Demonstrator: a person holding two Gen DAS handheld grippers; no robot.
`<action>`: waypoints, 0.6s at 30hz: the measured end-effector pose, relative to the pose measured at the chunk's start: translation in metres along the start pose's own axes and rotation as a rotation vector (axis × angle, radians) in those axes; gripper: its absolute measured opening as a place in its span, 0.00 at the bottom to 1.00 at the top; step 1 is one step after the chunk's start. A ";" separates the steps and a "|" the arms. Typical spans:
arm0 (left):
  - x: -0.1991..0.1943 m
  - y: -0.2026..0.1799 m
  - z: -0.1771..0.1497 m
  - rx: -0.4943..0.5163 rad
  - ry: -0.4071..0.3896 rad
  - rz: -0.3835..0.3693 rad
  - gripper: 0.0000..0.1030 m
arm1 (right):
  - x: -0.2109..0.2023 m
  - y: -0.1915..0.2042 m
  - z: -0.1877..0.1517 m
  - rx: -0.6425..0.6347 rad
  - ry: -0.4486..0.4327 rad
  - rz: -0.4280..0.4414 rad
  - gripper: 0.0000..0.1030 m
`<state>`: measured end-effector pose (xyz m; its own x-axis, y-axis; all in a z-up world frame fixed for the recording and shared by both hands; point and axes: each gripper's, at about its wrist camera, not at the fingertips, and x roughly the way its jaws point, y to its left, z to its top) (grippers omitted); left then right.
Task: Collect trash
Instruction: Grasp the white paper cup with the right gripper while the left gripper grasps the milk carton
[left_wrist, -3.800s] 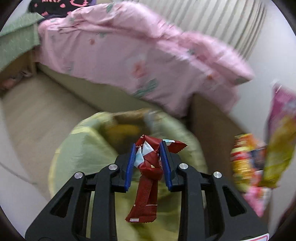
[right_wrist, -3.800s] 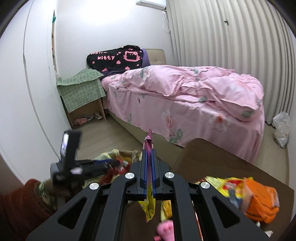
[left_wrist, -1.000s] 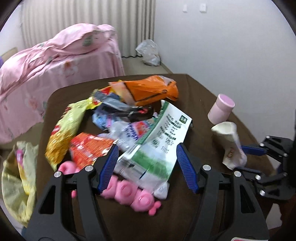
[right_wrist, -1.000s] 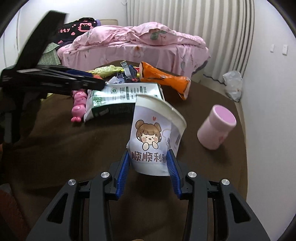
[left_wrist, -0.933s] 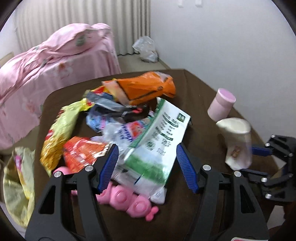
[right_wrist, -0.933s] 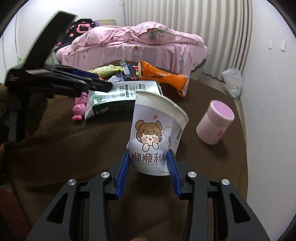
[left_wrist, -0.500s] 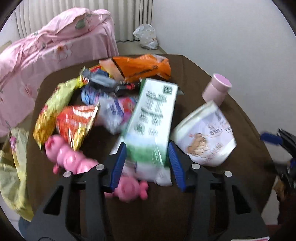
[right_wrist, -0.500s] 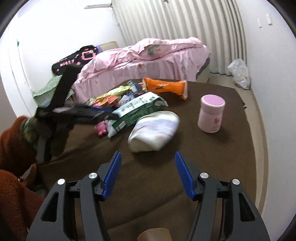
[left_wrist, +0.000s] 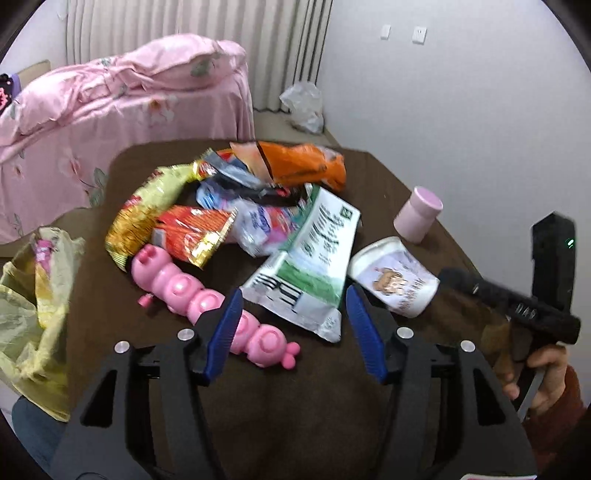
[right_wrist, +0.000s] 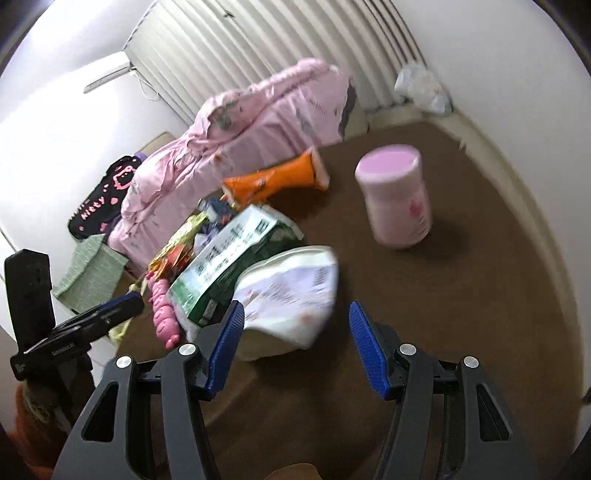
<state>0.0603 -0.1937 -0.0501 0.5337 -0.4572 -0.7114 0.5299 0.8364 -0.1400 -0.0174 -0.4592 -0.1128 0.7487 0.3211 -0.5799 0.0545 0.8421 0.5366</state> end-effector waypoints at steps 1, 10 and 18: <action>-0.002 0.003 0.001 -0.014 -0.011 -0.001 0.54 | 0.006 0.002 -0.002 0.003 0.017 0.003 0.55; 0.001 0.026 -0.005 -0.083 -0.008 -0.004 0.54 | 0.035 0.010 -0.001 0.021 0.057 0.016 0.55; 0.005 0.028 -0.008 -0.092 -0.002 -0.017 0.55 | 0.013 0.008 0.014 0.006 -0.031 0.017 0.49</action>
<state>0.0720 -0.1702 -0.0629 0.5267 -0.4720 -0.7070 0.4764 0.8527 -0.2144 0.0014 -0.4540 -0.1072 0.7698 0.3213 -0.5515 0.0456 0.8341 0.5497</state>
